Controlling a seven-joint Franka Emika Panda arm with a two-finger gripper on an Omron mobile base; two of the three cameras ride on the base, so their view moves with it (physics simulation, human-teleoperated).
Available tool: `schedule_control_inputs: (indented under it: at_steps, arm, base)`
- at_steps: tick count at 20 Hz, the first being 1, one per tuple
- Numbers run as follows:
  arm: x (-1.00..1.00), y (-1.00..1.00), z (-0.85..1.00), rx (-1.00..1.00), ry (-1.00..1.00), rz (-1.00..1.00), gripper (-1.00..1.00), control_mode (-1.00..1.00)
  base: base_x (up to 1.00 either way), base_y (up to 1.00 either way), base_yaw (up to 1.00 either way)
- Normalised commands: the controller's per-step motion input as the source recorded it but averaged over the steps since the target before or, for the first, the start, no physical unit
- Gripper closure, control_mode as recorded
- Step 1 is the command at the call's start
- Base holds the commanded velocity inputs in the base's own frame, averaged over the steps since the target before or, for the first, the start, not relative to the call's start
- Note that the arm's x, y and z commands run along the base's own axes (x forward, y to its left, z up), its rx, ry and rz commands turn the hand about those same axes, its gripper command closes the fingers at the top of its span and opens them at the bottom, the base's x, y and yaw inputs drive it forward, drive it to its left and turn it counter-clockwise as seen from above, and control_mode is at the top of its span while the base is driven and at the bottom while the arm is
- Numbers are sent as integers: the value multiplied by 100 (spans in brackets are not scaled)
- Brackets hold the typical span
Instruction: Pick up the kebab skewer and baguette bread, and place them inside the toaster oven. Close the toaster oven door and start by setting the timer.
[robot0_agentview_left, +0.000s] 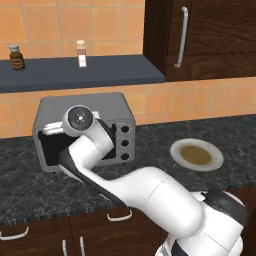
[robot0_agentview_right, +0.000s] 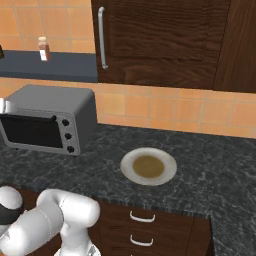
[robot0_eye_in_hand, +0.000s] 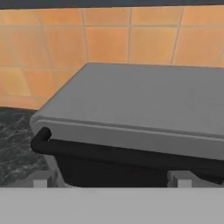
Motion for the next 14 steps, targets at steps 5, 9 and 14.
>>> schedule_control_inputs:
  at_steps: [5, 9, 14]
  arm:
    - [-97, -43, 0, 2, -1, 5, -100, -100]
    - [-100, -55, -4, 0, 0, 4, -100, -100]
    - [-90, -55, -14, 3, 0, 0, -100, -100]
  base:
    - [0, 0, 0]
    - [0, 0, 0]
    - [0, 0, 0]
